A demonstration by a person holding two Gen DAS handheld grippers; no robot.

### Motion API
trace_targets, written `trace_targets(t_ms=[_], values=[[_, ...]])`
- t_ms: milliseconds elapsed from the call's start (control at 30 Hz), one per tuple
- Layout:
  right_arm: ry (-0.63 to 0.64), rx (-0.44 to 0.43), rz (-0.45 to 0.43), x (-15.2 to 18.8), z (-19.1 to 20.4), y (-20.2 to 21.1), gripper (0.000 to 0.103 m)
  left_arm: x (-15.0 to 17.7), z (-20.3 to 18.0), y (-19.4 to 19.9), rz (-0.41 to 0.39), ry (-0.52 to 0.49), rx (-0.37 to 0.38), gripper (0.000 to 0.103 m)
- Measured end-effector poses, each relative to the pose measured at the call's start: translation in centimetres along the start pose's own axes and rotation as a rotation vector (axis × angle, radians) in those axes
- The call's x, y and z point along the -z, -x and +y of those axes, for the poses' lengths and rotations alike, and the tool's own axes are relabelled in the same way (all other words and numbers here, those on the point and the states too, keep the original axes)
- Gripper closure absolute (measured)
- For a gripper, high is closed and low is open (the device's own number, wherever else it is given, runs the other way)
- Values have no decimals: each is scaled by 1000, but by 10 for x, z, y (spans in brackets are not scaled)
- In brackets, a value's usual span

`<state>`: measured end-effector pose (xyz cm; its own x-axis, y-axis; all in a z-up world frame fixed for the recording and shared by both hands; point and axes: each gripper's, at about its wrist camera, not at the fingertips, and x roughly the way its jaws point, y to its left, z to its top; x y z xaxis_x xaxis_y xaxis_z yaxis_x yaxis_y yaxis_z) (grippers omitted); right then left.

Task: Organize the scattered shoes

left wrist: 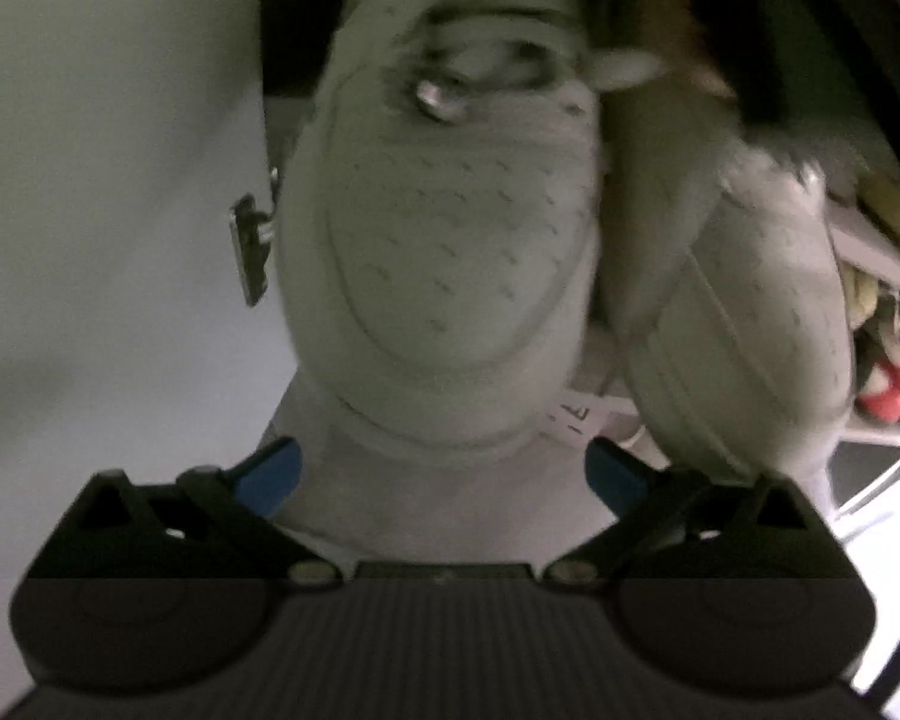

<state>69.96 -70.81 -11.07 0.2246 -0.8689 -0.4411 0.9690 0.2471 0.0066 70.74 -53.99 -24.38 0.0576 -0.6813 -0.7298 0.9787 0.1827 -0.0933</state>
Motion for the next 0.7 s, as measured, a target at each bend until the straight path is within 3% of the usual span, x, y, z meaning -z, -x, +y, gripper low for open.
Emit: trace_targets(t_ms=[133, 233, 533, 700], values=[[55, -42, -23, 5, 0, 3, 62, -2, -12, -2, -40, -42, 15, 0], [60, -55, -19, 7, 1, 1, 62, 4, -10, -8, -40, -3, 42, 0], [32, -55, 65, -2, 0, -21, 61, 26, -16, 26, 15, -2, -30, 0], [16, -50, 118, -2, -1, -30, 60, 23, -46, 22, -31, -133, -12, 0]])
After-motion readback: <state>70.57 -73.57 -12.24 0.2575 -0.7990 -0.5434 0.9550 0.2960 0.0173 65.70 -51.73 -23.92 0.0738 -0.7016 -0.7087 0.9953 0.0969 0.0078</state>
